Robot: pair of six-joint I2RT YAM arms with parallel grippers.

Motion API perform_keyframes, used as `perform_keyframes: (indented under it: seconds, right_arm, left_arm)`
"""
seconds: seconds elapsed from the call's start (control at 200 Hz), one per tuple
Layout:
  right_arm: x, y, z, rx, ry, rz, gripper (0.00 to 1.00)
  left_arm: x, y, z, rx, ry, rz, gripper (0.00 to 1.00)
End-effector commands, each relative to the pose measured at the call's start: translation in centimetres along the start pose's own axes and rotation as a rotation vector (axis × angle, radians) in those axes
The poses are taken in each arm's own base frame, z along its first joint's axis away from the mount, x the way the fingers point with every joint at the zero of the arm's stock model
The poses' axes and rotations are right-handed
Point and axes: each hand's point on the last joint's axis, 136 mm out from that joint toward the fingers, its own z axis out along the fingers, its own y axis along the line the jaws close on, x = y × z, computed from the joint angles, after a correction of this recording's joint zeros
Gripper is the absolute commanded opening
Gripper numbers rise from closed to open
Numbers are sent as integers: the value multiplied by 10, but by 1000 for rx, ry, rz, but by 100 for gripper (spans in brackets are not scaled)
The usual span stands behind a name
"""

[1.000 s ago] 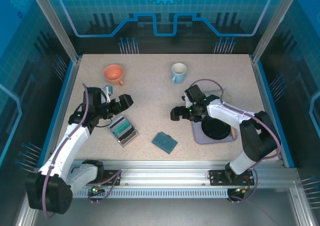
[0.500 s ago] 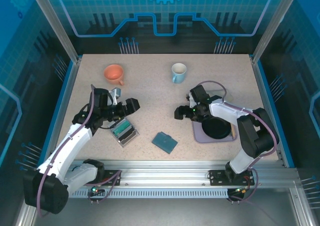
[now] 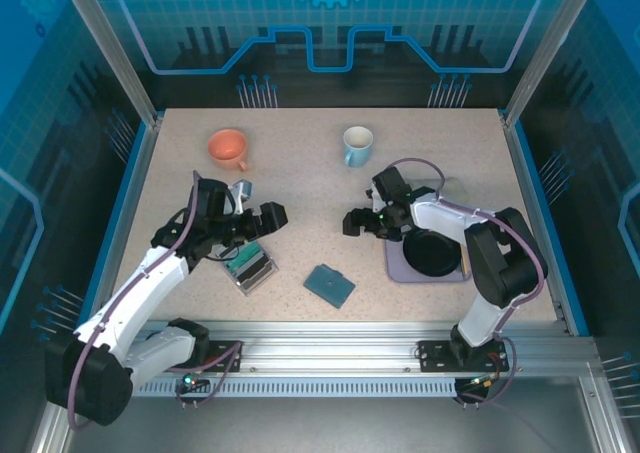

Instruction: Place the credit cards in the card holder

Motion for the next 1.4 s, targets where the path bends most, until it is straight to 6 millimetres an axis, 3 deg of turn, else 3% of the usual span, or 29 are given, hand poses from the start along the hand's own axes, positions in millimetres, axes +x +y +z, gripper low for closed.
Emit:
perform_keyframes:
  seconds: [0.0,0.105,0.185,0.44,0.55,0.65,0.73,0.85,0.965,1.025,1.165,1.396]
  right_arm:
    - [10,-50,6,100,29,85,96]
    - [7,-74,-7,111,21,131,95]
    - [5,-77,-15,35,11,155,93]
    - [8,-130,-49,211,-36,293,93]
    - [8,-137,-66,188,-97,325,93]
    - [0,-108,-80,79,-147,219,92]
    - [-1,-68,-87,-51,-171,126,87]
    - [21,-23,-79,-111,-145,-14,80]
    - [52,10,-60,-166,-71,-90,67]
    - [67,25,-49,-206,-28,-109,60]
    - [89,42,-34,-222,41,-153,53]
    - [102,52,-15,-227,108,-179,47]
  left_arm:
    - [2,-5,1,-8,16,-9,99]
    - [6,-9,8,-6,37,-1,99]
    - [10,-11,14,-13,59,8,99]
    - [30,-19,27,-20,141,44,99]
    - [39,-18,28,-25,168,37,99]
    - [51,-19,28,-24,197,26,99]
    - [63,-18,29,-39,223,8,99]
    - [91,-9,31,-85,287,-48,98]
    - [124,-5,38,-109,349,-88,84]
    - [141,5,44,-146,352,-140,81]
    - [170,22,60,-174,339,-247,78]
    - [173,16,89,-167,298,-296,69]
